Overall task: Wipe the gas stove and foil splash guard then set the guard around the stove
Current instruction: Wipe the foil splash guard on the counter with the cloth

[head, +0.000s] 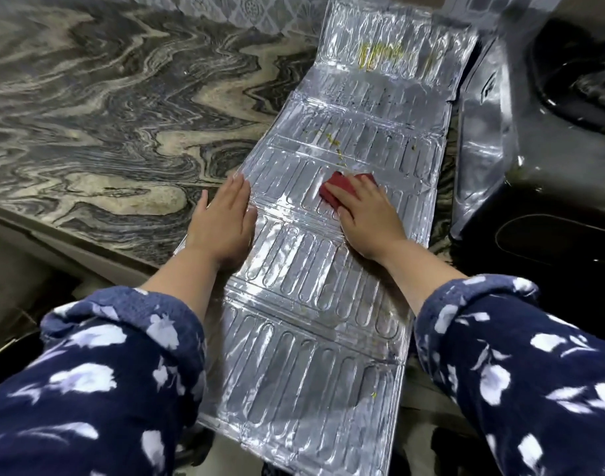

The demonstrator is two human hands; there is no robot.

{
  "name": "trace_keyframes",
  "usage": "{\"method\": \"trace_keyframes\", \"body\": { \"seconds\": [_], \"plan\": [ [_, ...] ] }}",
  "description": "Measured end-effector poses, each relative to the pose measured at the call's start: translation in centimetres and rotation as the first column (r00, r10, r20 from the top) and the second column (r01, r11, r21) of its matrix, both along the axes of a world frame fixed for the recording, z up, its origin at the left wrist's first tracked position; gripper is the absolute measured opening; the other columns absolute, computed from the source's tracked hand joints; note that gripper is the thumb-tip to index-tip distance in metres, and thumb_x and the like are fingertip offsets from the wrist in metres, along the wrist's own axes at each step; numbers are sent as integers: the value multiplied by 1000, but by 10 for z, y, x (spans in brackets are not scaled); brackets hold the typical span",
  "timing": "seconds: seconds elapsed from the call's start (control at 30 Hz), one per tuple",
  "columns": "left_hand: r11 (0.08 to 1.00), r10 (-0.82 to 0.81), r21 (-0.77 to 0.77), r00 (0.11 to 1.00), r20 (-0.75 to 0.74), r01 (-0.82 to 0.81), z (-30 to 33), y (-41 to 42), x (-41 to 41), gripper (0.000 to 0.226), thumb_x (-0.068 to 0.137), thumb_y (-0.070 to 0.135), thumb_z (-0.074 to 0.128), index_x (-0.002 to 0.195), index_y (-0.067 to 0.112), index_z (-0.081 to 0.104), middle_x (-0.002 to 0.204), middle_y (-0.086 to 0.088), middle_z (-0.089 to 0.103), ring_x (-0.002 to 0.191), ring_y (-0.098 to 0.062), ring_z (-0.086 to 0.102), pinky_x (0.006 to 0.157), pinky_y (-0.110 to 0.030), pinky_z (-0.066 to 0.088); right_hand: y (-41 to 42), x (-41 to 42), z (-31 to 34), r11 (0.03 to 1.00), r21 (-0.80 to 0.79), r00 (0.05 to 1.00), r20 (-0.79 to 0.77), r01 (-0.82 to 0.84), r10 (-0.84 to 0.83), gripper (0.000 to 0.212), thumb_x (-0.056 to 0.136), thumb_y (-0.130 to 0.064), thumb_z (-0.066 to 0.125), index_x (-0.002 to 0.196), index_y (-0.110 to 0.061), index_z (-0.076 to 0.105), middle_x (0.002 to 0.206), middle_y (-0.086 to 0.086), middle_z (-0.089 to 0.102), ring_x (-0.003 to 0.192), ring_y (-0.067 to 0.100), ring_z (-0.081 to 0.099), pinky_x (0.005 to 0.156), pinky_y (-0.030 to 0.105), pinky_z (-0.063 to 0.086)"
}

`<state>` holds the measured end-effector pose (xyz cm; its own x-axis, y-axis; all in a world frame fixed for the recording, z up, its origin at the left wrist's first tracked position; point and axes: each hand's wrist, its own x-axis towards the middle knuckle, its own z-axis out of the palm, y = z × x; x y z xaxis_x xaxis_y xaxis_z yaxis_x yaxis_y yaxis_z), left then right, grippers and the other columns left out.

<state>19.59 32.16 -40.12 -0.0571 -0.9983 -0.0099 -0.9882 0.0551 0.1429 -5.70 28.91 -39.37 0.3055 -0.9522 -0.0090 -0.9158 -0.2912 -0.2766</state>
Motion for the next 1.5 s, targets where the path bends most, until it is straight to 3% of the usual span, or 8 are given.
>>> {"method": "trace_keyframes", "body": {
  "seconds": [0.3,0.5,0.63,0.73,0.9,1.03,1.5],
  "plan": [
    [998,41,51,999,33,-43,1,36,21,61,99,41,14,153,14,11,162,1,4,148,-13,1,118,-50,0,40,27,6,998,20,997,43,-64,64,47,99,-34,30,145,-43,24,161,-1,11,148,22,3,119,42,-1],
    [988,146,47,989,16,-146,20,10,-6,61,98,38,26,152,12,16,161,-2,10,148,-15,9,116,-54,-5,45,20,17,992,18,991,38,-128,127,49,98,-41,31,146,-44,19,161,-2,3,148,21,6,118,41,1],
    [982,172,77,985,-9,-171,12,-13,-28,71,96,51,21,153,12,6,162,-6,-3,149,-16,-4,117,-54,-6,36,15,13,976,56,978,-13,-209,210,47,99,-43,27,145,-47,19,161,-4,6,148,19,-2,117,41,-5],
    [987,160,8,987,8,-160,-1,-12,-28,72,96,54,19,154,13,6,162,-5,-4,149,-15,-7,117,-52,-7,11,9,8,970,33,971,-11,-240,241,46,100,-42,27,144,-49,20,161,-5,8,148,19,-2,117,45,-5],
    [987,158,-41,987,16,-157,-4,-11,-26,72,95,55,17,154,14,4,161,-2,-5,148,-13,-7,118,-49,-6,-45,-16,6,997,27,996,-54,-73,74,45,100,-45,19,146,-47,16,161,-2,7,148,22,-1,115,46,-8],
    [987,157,-46,988,0,-157,-4,-11,-25,73,95,55,19,154,15,5,162,-1,-3,148,-12,-6,119,-49,-5,-70,-36,3,998,22,993,-101,60,-58,47,101,-44,18,148,-41,16,161,-2,6,148,23,0,119,47,-2],
    [992,128,-21,992,2,-128,-3,8,-11,82,85,59,10,154,14,7,162,-3,-3,149,-14,-3,118,-47,-3,0,-6,0,999,-6,999,-9,52,-52,47,100,-39,24,147,-41,20,161,0,11,148,22,2,121,41,1]
  ]
}}
